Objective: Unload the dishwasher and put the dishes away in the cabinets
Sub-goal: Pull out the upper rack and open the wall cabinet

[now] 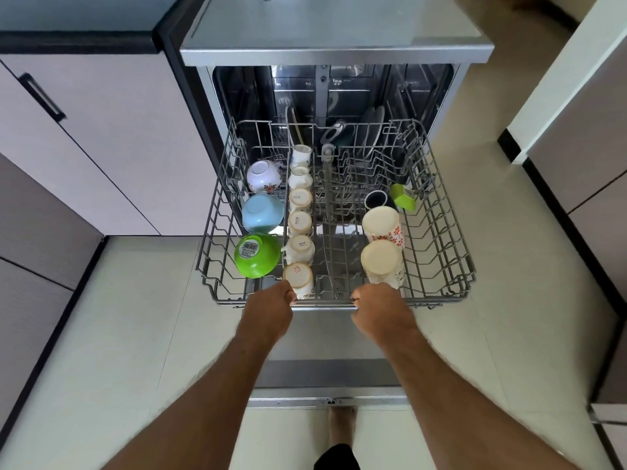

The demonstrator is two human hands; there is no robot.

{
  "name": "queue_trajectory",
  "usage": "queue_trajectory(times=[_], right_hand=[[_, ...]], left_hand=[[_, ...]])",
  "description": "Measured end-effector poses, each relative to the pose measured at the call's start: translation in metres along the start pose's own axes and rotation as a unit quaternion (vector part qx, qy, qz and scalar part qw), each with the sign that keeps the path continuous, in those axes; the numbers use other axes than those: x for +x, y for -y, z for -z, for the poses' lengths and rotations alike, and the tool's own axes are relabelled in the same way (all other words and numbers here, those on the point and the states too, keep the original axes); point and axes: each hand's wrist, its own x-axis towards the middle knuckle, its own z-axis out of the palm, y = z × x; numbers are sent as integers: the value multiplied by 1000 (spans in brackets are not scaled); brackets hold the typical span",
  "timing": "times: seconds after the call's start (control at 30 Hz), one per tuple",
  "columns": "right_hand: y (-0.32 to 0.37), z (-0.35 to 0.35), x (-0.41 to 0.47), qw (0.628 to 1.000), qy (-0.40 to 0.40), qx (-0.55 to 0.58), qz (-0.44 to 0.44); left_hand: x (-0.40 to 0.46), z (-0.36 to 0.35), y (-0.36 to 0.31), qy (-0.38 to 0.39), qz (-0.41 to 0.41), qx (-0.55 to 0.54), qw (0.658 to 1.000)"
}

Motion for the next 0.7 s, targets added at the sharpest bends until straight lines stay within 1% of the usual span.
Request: queue_trajectory(times=[0.13, 0.23, 0.33, 0.53, 0.7], right_hand=[[2, 9, 6, 999, 31, 16, -24], [5, 17, 9, 999, 41, 6, -20], [18, 33, 13, 1000, 4, 16, -9], [64, 100, 16, 995, -95, 13, 33], [107, 178, 1, 985, -145, 6, 90]], left_hand=[[0, 0, -1, 9, 15, 12, 1000], [5, 10, -4, 34, 19, 29, 999], [9, 35, -13, 35, 18, 17, 999], [5, 118, -37, -31, 7, -25, 999], [-24, 225, -46, -89, -22, 30, 995]])
